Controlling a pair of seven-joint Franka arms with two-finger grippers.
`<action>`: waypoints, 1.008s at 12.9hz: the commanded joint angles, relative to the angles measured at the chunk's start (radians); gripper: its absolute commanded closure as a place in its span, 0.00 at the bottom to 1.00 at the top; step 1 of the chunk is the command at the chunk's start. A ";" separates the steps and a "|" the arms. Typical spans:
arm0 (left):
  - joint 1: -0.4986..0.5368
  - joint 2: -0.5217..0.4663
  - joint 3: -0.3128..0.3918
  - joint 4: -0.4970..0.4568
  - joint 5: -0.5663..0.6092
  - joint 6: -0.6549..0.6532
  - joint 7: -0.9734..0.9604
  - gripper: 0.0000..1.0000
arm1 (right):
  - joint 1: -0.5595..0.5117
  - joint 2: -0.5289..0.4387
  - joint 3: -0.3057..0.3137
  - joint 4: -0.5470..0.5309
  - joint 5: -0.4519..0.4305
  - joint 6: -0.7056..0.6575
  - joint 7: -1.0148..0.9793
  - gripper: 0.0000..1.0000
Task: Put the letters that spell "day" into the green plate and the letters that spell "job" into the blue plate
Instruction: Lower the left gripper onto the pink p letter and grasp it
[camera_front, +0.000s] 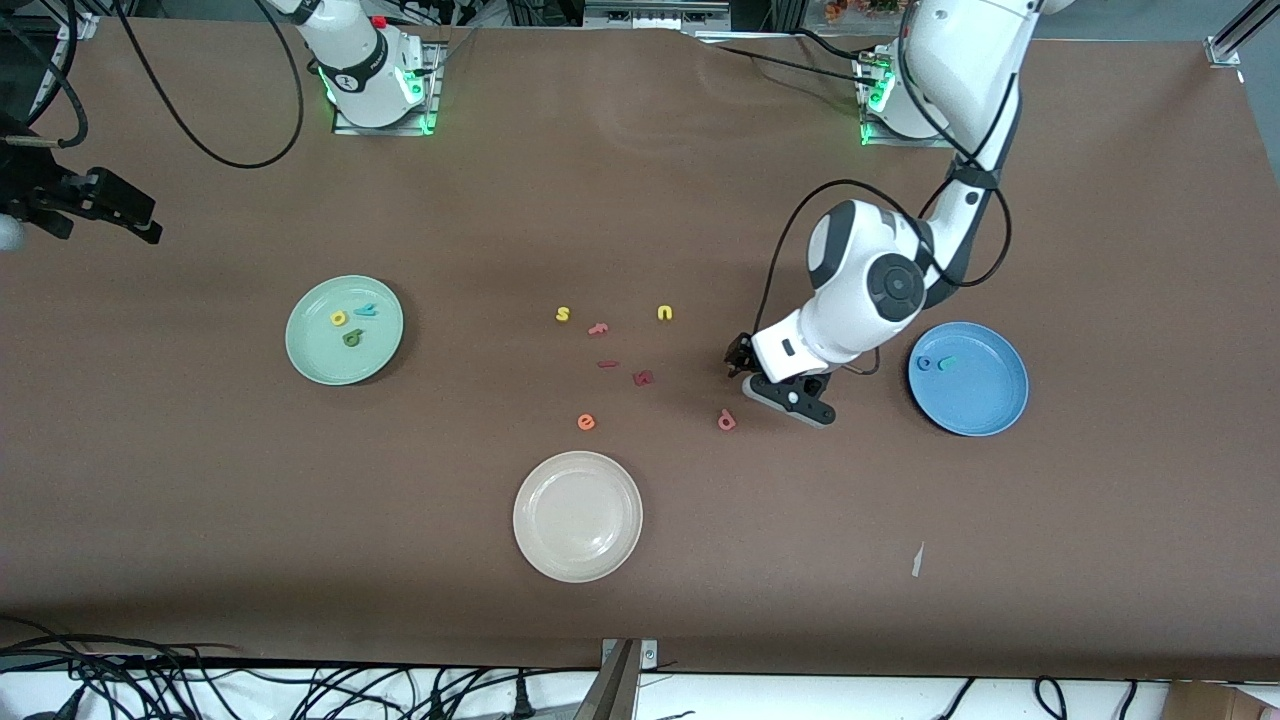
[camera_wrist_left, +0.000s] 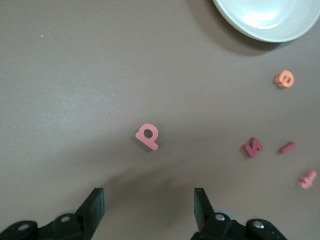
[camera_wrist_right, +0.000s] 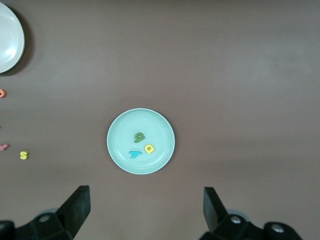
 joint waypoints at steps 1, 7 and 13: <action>-0.107 0.089 0.122 0.116 -0.022 0.002 -0.130 0.30 | -0.028 0.023 0.018 0.029 0.046 -0.006 -0.066 0.00; -0.181 0.208 0.201 0.236 0.077 -0.003 -0.251 0.31 | -0.028 0.023 0.008 0.032 0.046 -0.006 -0.063 0.00; -0.226 0.271 0.201 0.239 0.073 0.008 -0.300 0.29 | -0.028 0.021 0.009 0.032 0.049 -0.015 -0.066 0.00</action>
